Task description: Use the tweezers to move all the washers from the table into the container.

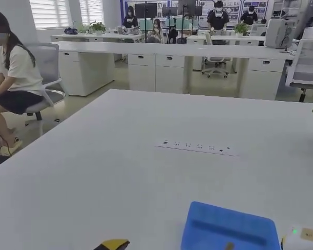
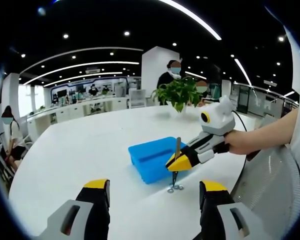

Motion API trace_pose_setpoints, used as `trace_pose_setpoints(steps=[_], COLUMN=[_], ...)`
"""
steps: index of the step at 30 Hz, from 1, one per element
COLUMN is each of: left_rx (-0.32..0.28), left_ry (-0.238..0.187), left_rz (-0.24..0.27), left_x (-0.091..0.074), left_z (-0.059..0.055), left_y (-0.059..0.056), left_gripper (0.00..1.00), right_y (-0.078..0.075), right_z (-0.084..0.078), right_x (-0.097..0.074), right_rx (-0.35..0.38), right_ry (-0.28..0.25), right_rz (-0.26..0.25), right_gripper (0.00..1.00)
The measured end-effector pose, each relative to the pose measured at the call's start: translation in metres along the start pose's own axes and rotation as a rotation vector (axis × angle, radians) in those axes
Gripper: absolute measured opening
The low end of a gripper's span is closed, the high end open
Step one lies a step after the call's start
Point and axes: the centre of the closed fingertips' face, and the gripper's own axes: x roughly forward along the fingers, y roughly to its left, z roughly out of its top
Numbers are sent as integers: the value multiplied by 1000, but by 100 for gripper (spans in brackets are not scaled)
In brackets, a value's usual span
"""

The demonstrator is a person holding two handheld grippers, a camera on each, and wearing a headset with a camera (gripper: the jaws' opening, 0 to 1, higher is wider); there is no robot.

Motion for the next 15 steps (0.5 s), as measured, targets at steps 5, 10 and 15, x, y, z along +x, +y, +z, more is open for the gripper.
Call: trace_pose_setpoints(steps=[5, 10, 15], left_rx=[-1, -1, 1], left_ry=[1, 1, 3], left_rz=[1, 4, 4], left_x=[0, 0, -1], left_z=[0, -1, -1], left_y=[1, 1, 1], left_gripper=[73, 73, 73], right_y=[3, 4, 9], right_z=[-2, -4, -4], right_x=[2, 3, 3], right_rx=[20, -23, -66], right_ry=[8, 25, 33], right_rz=[20, 11, 23], right_gripper=[4, 4, 2])
